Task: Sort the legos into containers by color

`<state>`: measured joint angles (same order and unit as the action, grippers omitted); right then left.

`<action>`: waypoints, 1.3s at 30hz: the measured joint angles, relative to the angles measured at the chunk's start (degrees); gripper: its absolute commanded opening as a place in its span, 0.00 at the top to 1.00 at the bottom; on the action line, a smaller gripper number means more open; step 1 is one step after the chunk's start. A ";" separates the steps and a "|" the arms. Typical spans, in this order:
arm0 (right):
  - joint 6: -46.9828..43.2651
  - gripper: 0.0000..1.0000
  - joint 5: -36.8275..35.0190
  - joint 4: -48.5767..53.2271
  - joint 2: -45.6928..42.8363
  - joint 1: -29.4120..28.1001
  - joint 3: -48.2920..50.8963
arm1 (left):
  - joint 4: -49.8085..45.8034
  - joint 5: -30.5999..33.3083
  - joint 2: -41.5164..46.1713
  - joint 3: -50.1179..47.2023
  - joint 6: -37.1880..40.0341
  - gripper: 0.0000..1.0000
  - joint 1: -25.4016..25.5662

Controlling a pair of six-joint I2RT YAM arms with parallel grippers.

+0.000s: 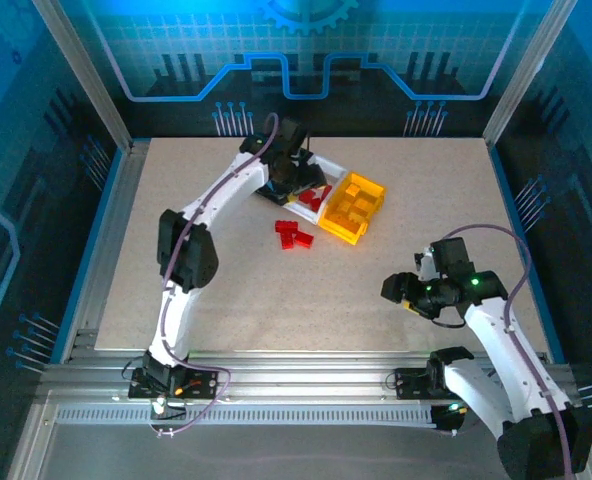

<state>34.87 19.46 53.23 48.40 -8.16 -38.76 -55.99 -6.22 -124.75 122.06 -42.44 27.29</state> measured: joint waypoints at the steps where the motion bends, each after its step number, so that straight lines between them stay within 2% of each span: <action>1: -0.02 0.32 0.22 0.00 0.44 0.00 -0.17 | -0.63 0.92 1.38 -2.08 1.11 0.24 0.13; 7: -0.15 0.32 0.76 -0.20 1.14 -0.02 -1.53 | -2.67 5.01 2.82 -11.61 6.45 0.27 0.04; 12: 0.96 0.32 0.79 -0.09 -0.48 -0.02 -1.29 | -2.82 6.54 2.69 -15.85 8.98 0.31 0.22; 31: 6.84 0.33 -0.13 0.74 -2.86 -2.49 0.61 | -0.55 7.52 -3.39 -16.70 12.61 0.39 -0.92; 39: 8.31 0.33 -1.46 0.79 -2.86 -3.91 0.61 | 0.94 6.64 -4.26 -16.90 12.55 0.35 -1.57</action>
<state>43.18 18.00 54.02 45.54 -12.08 -38.15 -55.05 0.43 -129.01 105.16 -29.89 25.71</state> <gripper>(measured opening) 0.671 0.638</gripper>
